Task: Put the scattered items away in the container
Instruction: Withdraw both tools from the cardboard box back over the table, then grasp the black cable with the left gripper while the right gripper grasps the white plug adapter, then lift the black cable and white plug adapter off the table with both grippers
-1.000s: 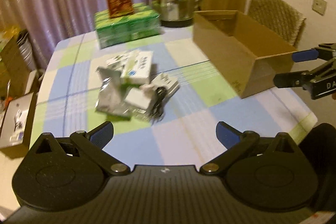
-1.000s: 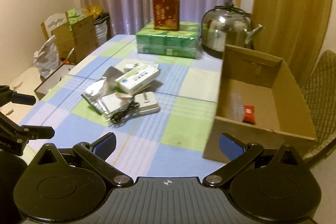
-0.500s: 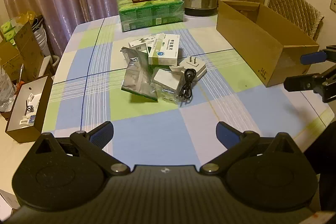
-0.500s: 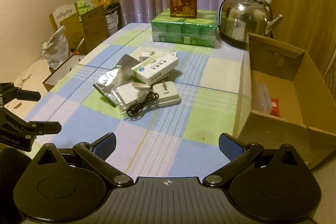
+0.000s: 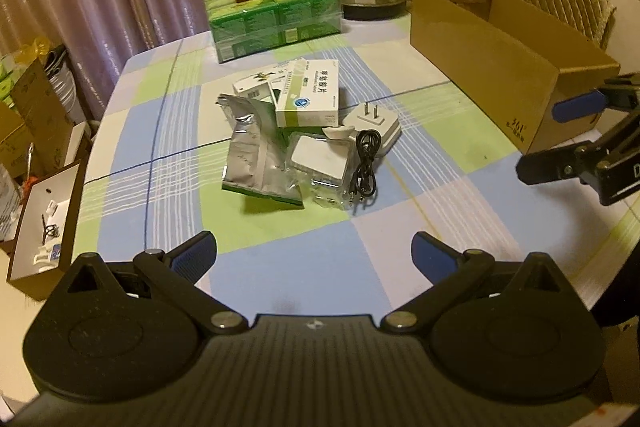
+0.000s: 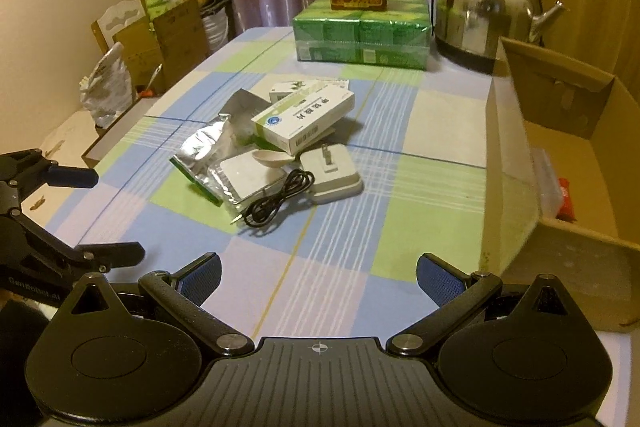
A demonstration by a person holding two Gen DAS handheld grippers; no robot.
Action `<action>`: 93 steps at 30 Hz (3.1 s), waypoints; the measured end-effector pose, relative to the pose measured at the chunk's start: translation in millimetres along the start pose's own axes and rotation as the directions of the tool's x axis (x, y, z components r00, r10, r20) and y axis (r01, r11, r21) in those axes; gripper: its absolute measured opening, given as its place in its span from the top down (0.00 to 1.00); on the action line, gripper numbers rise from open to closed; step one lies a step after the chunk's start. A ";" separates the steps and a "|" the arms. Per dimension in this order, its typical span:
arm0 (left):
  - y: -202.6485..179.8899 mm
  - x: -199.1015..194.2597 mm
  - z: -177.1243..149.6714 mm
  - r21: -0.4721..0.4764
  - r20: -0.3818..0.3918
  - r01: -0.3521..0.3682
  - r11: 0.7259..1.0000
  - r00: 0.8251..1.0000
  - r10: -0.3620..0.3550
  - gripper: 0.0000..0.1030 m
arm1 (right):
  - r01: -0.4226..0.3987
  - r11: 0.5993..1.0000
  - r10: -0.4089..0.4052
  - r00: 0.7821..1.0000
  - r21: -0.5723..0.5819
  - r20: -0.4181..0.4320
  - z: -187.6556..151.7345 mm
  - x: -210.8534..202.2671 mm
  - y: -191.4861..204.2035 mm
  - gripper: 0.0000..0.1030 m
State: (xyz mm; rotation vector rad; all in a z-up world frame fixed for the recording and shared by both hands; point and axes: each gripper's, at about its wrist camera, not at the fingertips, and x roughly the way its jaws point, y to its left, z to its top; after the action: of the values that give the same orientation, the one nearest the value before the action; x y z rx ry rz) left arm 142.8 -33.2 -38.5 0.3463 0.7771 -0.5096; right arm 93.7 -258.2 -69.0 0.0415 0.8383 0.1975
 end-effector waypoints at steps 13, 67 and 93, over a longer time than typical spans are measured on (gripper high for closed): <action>-4.3 53.1 16.4 0.062 -0.014 0.028 0.998 1.000 -0.027 0.01 | -0.003 1.000 0.003 1.000 -0.011 -0.003 24.5 50.6 -18.5 0.02; -36.5 120.1 10.0 0.208 -0.016 -0.020 0.978 1.000 0.024 0.90 | -0.062 0.979 0.053 0.997 -0.195 -0.052 54.7 155.0 -25.1 0.31; -52.6 97.2 -7.5 0.142 -0.043 0.058 0.988 0.998 -0.052 0.88 | 0.052 0.998 -0.057 0.992 -0.042 -0.115 -21.1 81.1 -26.9 0.40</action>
State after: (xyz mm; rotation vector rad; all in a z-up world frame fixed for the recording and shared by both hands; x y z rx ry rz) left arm 167.9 -102.8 -120.9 0.4700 0.7912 -0.6138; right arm 135.2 -270.1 -145.8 -0.0297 0.9501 0.1661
